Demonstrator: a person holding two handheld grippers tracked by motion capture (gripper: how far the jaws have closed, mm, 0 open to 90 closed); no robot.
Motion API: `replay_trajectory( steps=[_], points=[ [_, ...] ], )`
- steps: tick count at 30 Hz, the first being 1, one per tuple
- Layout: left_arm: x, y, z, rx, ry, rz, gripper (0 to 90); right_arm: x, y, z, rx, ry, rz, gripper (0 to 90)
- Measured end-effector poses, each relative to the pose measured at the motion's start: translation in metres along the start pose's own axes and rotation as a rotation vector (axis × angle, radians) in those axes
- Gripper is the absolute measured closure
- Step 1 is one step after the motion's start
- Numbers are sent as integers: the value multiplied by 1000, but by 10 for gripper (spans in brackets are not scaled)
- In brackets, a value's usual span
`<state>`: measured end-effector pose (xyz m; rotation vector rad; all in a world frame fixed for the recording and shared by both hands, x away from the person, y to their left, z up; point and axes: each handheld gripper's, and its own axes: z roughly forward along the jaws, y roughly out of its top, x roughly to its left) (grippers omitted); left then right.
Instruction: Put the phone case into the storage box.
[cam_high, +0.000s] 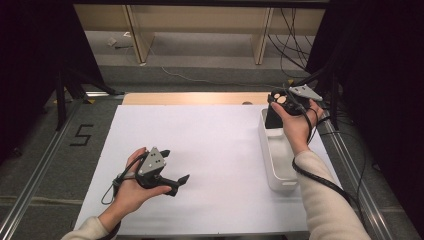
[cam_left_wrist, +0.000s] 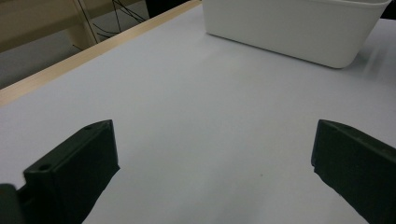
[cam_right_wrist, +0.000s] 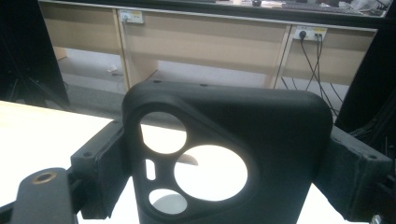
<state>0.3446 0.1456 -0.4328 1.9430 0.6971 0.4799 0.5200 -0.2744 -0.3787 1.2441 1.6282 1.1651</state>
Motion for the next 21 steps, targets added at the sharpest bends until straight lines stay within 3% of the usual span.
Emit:
replay_trajectory(
  steps=[21],
  points=[
    [0,0,0,1,1,0,1,1,-3,10,19,-5,-10,155]
  ],
)
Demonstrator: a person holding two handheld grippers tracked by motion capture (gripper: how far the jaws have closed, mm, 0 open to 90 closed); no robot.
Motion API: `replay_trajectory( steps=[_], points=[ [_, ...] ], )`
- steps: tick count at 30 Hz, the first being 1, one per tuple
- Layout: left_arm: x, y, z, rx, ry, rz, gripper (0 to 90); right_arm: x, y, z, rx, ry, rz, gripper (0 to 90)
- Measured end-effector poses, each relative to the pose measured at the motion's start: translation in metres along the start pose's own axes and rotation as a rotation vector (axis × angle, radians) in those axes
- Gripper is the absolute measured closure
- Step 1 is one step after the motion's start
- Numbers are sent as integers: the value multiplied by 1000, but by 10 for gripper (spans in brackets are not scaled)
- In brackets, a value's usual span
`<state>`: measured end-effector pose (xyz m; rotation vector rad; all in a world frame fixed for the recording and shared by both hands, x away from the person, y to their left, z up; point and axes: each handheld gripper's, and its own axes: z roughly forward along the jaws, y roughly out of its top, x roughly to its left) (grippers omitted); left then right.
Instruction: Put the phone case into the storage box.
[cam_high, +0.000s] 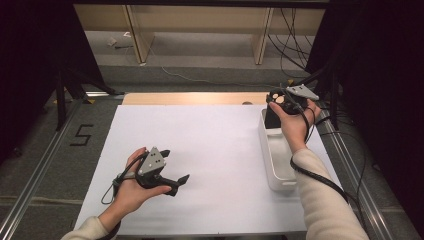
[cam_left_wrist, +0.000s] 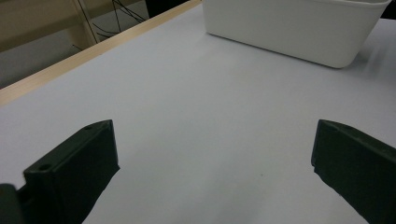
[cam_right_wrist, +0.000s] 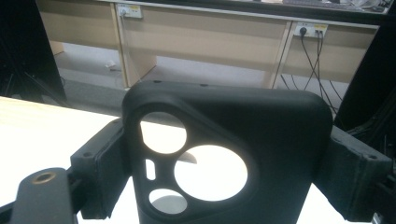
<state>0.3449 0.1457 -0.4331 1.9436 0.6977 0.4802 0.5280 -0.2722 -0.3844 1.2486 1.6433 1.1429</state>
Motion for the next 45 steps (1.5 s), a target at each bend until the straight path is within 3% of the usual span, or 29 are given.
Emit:
replay_trajectory(
  steps=[45],
  points=[
    [0,0,1,1,0,2,0,2,-8,16,38,-4,-23,153]
  ],
)
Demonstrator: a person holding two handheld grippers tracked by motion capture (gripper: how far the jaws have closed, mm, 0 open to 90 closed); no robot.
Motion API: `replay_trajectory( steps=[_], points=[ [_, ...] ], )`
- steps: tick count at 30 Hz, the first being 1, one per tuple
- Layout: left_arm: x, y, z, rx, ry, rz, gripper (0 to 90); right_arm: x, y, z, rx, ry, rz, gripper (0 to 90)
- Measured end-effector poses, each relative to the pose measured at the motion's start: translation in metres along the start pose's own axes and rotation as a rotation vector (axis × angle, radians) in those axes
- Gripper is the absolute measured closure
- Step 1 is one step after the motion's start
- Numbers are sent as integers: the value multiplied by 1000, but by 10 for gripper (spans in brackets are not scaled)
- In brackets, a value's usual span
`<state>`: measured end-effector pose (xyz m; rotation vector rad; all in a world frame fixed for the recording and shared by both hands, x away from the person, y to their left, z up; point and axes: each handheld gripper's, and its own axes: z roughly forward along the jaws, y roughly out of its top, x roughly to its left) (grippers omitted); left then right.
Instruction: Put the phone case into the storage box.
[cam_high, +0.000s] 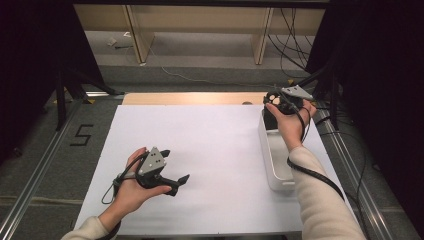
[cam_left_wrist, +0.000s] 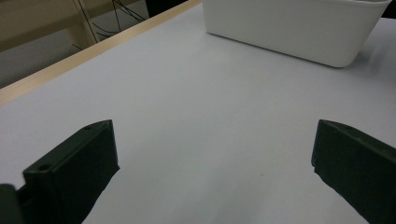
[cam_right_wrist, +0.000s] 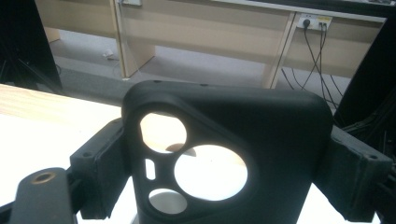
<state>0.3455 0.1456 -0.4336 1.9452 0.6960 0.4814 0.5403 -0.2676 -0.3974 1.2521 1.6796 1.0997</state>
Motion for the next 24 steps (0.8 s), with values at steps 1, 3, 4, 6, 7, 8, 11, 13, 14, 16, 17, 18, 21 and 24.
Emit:
replay_trajectory(
  steps=[1,3,4,6,7,8,11,13,14,16,17,18,21,24],
  points=[
    [0,0,0,0,0,0,0,0,0,1,-2,0,1,153],
    [0,0,0,-1,0,0,0,0,0,1,0,-1,3,152],
    [0,0,0,0,1,0,0,0,0,2,0,-2,3,152],
    [0,0,0,1,0,0,0,0,-1,2,2,-2,3,152],
    [0,0,0,1,0,1,0,0,-1,2,1,-2,3,152],
    [0,0,0,1,0,1,0,0,-1,3,0,-2,4,152],
    [0,0,0,1,0,1,0,-1,-1,3,2,-1,5,152],
    [0,0,0,1,-1,1,0,0,-2,4,4,-2,7,152],
    [0,0,0,1,-1,0,0,0,-2,4,5,-1,6,152],
    [0,0,0,1,-1,1,0,0,-2,5,6,-2,4,152],
    [0,0,0,2,-1,1,0,0,-2,5,6,-3,4,152],
    [0,0,0,2,-1,1,0,0,-2,5,8,-2,4,152],
    [0,0,0,2,-1,1,0,0,-3,6,13,-2,5,152],
    [0,0,0,1,-1,0,0,0,-3,7,13,-4,5,152]
  ],
)
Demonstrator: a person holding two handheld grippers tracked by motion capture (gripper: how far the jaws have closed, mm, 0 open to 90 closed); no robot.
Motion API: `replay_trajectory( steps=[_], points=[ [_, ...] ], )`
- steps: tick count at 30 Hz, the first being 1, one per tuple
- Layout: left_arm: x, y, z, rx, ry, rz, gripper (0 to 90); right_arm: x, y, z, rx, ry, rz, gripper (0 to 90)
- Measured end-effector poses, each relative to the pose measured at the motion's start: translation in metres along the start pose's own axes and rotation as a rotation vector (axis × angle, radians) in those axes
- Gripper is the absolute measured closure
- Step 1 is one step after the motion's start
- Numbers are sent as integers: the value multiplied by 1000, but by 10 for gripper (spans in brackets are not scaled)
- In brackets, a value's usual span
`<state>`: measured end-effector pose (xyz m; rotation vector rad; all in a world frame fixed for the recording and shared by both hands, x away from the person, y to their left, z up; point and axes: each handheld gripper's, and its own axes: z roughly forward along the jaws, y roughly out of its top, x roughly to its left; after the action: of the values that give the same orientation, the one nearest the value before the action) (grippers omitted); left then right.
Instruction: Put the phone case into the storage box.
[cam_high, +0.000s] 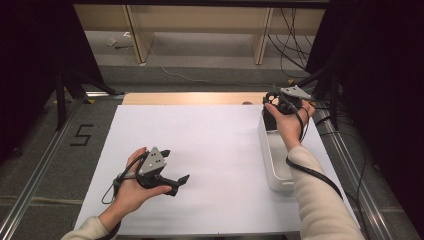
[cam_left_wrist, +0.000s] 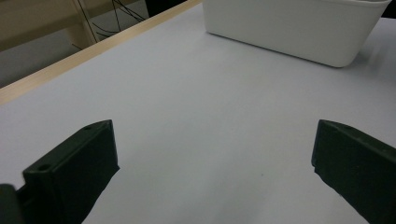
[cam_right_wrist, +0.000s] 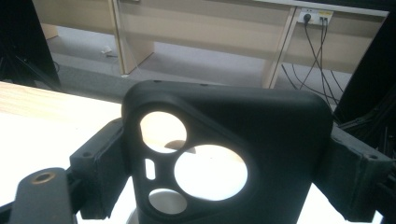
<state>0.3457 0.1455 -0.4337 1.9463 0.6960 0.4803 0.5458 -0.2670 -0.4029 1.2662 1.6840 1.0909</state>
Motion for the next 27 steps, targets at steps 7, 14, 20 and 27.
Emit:
replay_trajectory(
  steps=[7,14,20,27],
  points=[
    [0,0,0,0,-1,1,0,0,0,2,2,-1,0,152],
    [0,0,0,0,-1,0,0,0,-2,4,12,0,4,151],
    [0,0,0,-1,-3,-2,0,0,-3,6,17,2,5,151],
    [0,0,0,-1,-3,-2,0,-1,-4,8,25,1,5,150]
  ],
)
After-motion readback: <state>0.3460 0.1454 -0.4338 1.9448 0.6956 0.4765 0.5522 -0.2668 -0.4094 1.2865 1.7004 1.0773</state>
